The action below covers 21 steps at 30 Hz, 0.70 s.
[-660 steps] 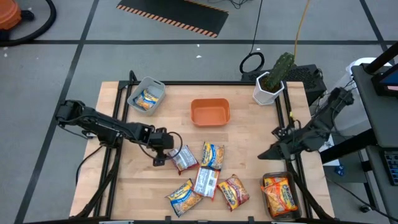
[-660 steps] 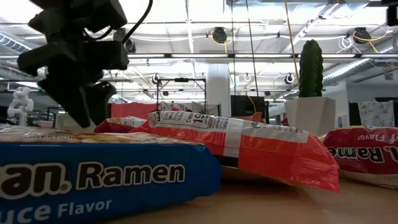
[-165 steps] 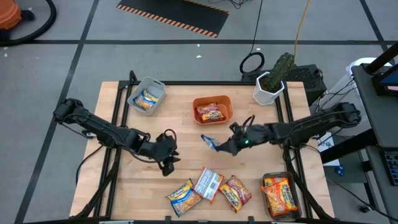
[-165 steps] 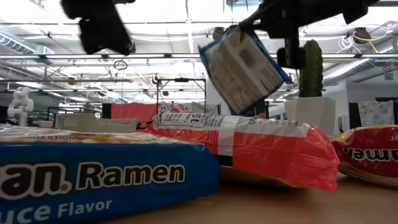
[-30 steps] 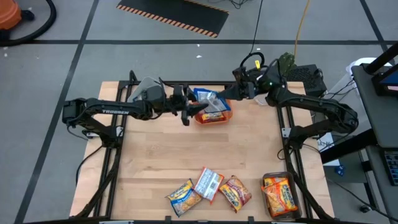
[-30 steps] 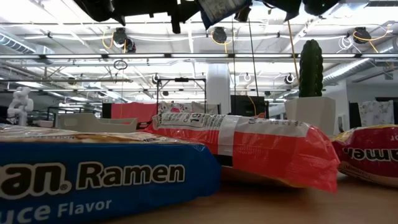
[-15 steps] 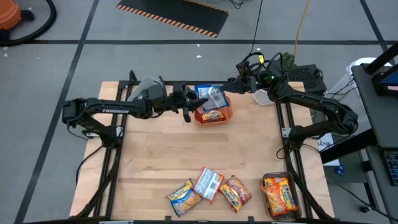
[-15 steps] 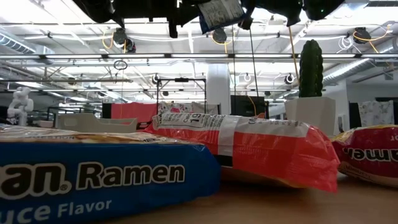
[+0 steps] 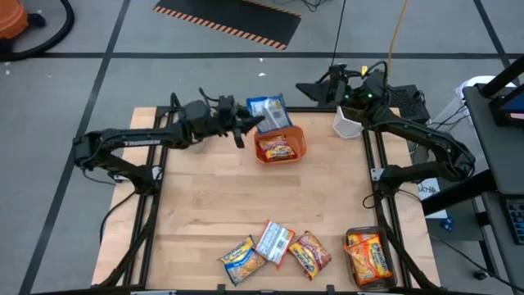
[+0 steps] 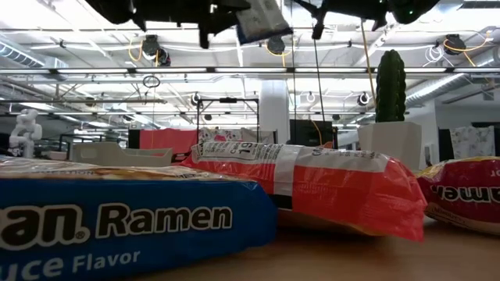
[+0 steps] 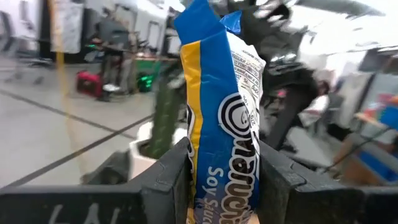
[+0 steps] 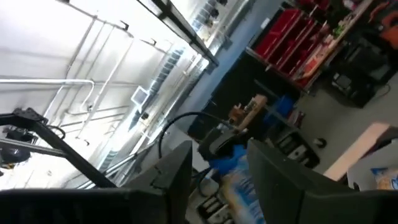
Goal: Sort Maruchan noodles
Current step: Put the top blue noodle pack into the gray bin
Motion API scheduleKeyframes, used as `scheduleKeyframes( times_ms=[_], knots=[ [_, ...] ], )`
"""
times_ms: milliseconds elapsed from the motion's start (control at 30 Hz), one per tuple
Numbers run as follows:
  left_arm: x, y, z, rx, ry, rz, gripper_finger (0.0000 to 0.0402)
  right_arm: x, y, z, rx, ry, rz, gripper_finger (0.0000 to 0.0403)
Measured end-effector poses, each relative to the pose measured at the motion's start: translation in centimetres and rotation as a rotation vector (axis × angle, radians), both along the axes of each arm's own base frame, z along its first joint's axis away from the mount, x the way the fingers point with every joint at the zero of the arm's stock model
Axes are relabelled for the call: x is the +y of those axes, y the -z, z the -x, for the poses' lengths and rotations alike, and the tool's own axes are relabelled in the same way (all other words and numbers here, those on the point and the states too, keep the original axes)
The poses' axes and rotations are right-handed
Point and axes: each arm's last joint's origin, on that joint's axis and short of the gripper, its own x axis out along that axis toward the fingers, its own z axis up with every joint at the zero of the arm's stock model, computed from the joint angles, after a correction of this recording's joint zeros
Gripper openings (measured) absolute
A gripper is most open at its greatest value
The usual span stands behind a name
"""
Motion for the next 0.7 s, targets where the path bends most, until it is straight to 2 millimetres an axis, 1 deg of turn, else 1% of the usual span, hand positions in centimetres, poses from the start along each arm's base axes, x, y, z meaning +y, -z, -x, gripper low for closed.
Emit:
scheduleKeyframes(
  times_ms=[100,300,467,700],
  knots=[
    [0.7,-0.1,1.3,0.087,-0.041,-0.003,0.0128,0.4,-0.7,0.6,-0.028,0.031,0.004,0.0150],
    [2.6,0.6,5.0,0.350,-0.174,0.039,0.0131,2.2,-1.2,0.8,-0.004,0.098,0.025,0.0151],
    [3.6,1.6,7.8,0.538,-0.251,0.118,0.0140,3.8,-0.7,0.1,0.062,0.120,0.027,0.0151],
    [4.0,2.3,11.0,0.751,-0.400,0.122,0.0143,6.0,-0.3,-1.3,0.094,0.159,0.041,0.0151]
  ],
)
